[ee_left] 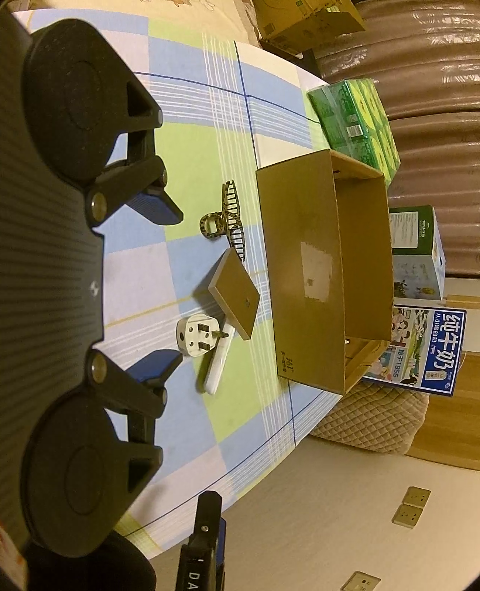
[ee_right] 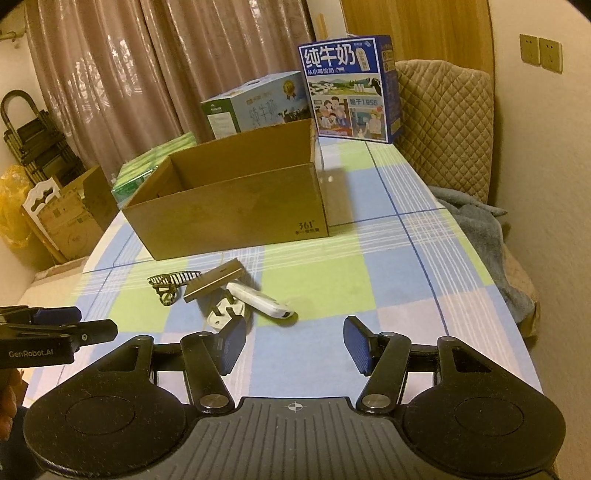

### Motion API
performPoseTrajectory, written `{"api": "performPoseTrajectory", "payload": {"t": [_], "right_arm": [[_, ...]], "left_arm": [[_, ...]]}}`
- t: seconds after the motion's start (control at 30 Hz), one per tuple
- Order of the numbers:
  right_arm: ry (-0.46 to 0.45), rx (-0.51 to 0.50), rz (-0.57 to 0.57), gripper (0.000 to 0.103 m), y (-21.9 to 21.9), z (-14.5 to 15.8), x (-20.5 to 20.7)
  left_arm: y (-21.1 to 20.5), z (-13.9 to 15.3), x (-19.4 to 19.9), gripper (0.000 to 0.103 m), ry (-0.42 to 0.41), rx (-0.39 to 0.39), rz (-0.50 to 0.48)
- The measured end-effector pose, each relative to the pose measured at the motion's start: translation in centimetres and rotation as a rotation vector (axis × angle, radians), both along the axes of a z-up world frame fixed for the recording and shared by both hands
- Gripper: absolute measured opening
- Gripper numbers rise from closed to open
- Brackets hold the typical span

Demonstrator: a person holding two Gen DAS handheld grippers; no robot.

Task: Organize rigid objects
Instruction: 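Withdraw both tools from the box toward the remaining objects, then grasp the white plug with the left tool while the right tool grasps the white remote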

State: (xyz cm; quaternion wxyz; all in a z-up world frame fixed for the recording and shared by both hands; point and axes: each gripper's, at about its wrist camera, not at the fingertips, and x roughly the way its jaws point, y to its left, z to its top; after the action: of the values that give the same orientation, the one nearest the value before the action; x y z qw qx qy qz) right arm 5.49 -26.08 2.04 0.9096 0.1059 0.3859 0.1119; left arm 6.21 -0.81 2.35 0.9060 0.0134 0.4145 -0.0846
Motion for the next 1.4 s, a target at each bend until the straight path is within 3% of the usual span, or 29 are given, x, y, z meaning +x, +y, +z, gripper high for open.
{"api": "performPoseTrajectory", "payload": {"t": [0.4,1.0,1.4], "right_arm": [[0.008,-0.032,0.023,0.056,-0.2,-1.3,1.8],[0.093,-0.067,0.087,0.056,-0.2,-6.9,7.6],[0.139,-0.051,0.084,0.056,-0.5,-8.8,9.4]], "left_arm": [[-0.9,-2.5,1.4,0.07,0.033,-0.006,-0.001],[-5.0,-9.2,7.3,0.069,0.061,-0.03,-0.075],[-7.2,-11.7,10.0,0.044,0.057,0.027,-0.11]]}}
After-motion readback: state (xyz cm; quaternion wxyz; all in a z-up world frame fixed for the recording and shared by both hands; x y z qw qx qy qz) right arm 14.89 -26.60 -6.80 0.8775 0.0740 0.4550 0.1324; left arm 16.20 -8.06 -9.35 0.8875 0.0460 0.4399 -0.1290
